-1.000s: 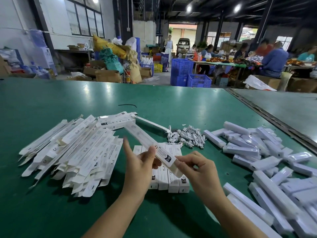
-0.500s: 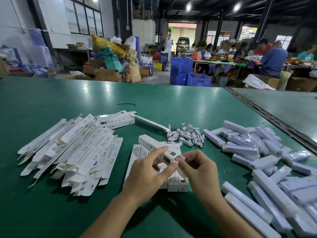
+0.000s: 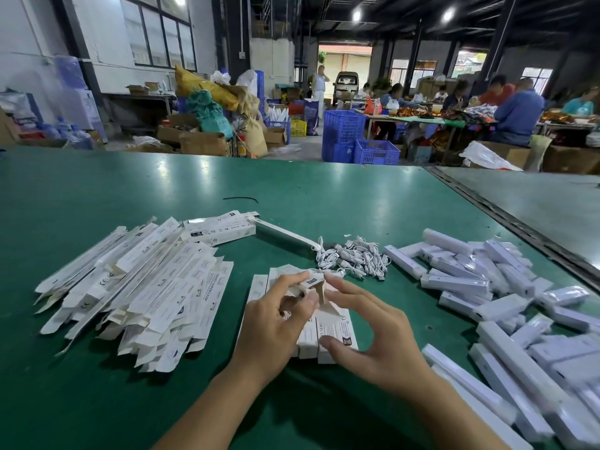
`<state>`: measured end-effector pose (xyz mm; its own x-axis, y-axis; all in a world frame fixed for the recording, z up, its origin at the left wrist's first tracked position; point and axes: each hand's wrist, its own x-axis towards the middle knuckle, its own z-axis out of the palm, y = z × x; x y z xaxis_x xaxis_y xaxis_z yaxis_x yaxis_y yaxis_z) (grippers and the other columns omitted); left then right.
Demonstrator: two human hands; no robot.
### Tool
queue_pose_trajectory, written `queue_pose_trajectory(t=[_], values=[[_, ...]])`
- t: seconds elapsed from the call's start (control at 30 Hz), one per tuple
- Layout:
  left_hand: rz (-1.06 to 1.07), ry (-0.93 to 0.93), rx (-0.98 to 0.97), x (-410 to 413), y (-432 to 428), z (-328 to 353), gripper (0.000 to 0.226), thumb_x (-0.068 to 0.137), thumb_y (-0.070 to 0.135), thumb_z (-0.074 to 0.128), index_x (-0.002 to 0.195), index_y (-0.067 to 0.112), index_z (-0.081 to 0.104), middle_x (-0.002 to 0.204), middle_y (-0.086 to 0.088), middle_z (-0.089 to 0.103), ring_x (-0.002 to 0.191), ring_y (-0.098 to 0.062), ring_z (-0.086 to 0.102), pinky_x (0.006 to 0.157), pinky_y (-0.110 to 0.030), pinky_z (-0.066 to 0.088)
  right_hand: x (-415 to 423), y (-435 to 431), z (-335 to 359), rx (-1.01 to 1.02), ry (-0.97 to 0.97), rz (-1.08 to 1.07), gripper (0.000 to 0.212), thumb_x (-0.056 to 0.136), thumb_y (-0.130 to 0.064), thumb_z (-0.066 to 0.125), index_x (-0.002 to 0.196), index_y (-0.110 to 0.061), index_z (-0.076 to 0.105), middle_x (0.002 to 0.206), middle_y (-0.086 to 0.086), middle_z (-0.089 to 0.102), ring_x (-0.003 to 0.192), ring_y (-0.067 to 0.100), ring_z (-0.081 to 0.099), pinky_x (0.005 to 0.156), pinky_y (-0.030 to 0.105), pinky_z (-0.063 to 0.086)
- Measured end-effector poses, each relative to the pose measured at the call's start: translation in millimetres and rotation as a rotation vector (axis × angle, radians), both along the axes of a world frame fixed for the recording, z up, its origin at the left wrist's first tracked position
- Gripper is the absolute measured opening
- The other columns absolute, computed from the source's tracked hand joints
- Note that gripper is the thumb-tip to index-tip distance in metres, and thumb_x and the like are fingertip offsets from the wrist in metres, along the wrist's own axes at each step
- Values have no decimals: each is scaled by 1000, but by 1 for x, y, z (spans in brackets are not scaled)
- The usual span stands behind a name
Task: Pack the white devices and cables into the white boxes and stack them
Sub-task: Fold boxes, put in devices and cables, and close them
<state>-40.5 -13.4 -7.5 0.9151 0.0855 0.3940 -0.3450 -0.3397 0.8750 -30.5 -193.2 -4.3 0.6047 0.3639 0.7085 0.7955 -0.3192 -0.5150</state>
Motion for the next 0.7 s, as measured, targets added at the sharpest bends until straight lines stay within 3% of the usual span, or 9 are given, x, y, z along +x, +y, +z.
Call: queue_pose_trajectory(t=[0.1, 0.23, 0.37, 0.5, 0.63, 0.7], values=[[-17, 14, 0, 0, 0, -3, 38, 76, 65, 51, 109, 49, 61, 80, 24, 69, 77, 3, 67, 70, -16, 52, 3, 0, -1, -11, -98, -58, 41, 73, -17, 83, 112, -8, 70, 135, -3, 60, 117, 1, 61, 98, 17, 46], [-40, 19, 1, 0, 0, -3, 36, 77, 64, 52, 107, 45, 60, 78, 21, 70, 74, 0, 66, 68, -12, 46, 5, 0, 2, -44, -208, -92, 30, 80, -27, 75, 104, -9, 75, 125, -4, 65, 108, 8, 66, 93, 20, 51], [-86, 40, 51, 0, 1, -5, 30, 83, 60, 58, 108, 43, 59, 79, 20, 72, 78, 0, 67, 69, -8, 44, 7, -1, 3, -16, -229, -113, 14, 84, -20, 73, 94, -12, 77, 110, -3, 70, 94, 7, 68, 85, 22, 54], [-149, 52, 88, -1, 1, -5, 39, 81, 71, 53, 111, 48, 56, 85, 22, 73, 83, 0, 68, 72, -7, 44, 5, -1, 0, 62, -177, -174, 25, 80, -23, 75, 101, -11, 74, 94, -7, 70, 83, -4, 64, 77, 15, 52], [-202, 53, 79, -1, 2, -4, 57, 75, 88, 44, 119, 52, 52, 85, 22, 72, 78, 7, 65, 68, -5, 41, 4, 1, -1, 100, -175, -222, 30, 77, -27, 77, 104, -16, 70, 78, -5, 68, 71, 2, 62, 68, 16, 51], [-222, 50, 79, 0, 2, -5, 52, 80, 83, 44, 122, 53, 53, 84, 20, 71, 72, 6, 62, 64, -7, 40, 4, 0, -1, 120, -191, -215, 25, 78, -25, 77, 100, -16, 70, 79, -7, 66, 69, 2, 61, 66, 17, 50]])
